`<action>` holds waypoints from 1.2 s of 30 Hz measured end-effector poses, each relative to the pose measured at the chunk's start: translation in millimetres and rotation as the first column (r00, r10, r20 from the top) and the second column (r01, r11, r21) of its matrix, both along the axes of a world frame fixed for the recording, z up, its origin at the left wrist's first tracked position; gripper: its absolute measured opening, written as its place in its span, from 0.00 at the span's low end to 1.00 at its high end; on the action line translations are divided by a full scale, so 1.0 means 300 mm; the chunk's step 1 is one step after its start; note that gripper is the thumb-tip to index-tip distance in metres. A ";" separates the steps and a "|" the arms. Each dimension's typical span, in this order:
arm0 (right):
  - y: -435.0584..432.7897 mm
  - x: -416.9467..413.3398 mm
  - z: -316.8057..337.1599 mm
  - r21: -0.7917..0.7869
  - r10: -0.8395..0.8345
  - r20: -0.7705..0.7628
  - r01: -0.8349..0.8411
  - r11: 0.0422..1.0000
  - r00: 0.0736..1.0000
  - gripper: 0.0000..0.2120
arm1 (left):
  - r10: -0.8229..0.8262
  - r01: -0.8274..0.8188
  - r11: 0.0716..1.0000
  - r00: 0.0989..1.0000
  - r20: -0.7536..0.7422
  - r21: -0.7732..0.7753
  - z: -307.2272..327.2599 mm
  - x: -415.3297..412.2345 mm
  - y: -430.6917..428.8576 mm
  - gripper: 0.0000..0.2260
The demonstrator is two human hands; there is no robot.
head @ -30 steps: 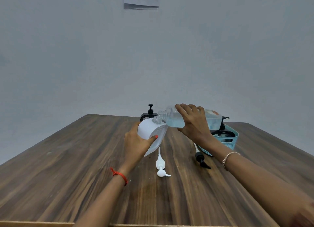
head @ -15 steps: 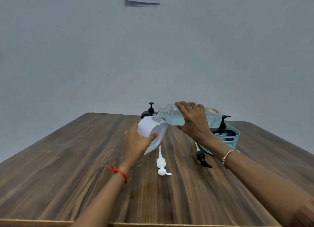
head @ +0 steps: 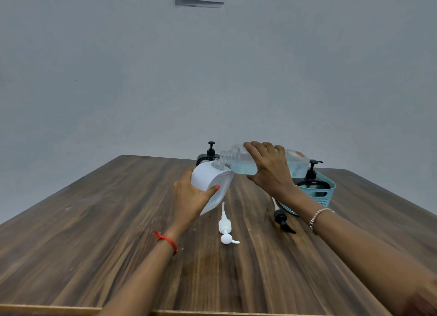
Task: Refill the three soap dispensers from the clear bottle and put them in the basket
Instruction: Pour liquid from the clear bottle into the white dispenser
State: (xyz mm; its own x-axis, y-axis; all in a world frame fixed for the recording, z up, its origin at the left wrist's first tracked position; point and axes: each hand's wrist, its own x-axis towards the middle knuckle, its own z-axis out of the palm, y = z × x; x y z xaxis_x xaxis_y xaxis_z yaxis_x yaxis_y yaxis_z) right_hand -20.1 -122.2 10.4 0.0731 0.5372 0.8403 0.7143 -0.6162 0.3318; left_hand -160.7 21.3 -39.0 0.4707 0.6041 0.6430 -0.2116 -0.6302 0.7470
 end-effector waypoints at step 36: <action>0.013 -0.015 0.008 -0.032 -0.003 -0.007 0.003 0.999 1.000 0.42 | -0.008 0.008 0.999 1.000 -0.003 -0.039 -0.002 -0.022 0.004 0.24</action>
